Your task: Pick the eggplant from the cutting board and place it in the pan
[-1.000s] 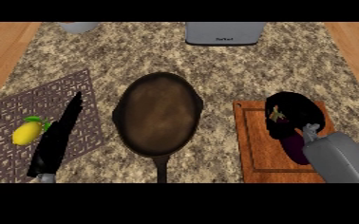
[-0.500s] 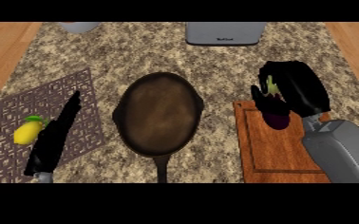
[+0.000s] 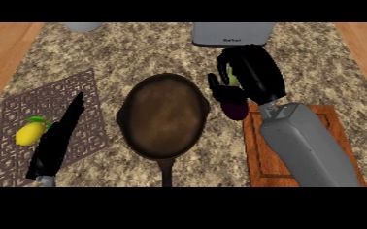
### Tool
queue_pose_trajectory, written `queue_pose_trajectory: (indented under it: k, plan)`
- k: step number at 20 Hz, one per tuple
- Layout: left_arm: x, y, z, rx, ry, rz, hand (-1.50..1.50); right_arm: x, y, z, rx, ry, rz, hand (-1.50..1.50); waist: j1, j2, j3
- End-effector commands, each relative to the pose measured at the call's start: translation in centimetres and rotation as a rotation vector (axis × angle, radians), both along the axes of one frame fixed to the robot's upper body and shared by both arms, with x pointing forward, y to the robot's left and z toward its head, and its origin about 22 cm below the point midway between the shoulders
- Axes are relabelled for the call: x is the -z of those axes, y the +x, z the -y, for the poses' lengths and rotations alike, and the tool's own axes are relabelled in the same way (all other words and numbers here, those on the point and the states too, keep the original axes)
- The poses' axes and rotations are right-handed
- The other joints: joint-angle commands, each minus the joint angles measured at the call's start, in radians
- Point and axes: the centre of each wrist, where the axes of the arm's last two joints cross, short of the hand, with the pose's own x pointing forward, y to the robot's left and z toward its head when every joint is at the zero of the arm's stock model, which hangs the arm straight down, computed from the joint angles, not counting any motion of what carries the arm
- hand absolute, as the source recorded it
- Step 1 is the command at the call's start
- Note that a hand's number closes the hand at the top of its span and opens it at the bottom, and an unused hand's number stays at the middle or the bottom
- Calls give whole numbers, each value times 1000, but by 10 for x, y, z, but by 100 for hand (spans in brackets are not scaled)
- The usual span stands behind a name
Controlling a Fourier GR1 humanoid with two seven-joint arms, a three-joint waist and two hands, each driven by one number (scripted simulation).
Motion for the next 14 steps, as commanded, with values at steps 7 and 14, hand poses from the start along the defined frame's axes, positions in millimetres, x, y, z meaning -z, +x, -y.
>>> queue_pose_trajectory:
  k: [7, 14]
  plan:
    - [-9, 8, -10, 14, 7, 5, 0, 26, 31, -99, -61, 105, -175, 150, 27, 7, 0]
    - [7, 15, 14, 55, 2, 22, 0, 81, 38, -112, -52, -37, -246, 150, 64, 19, -1]
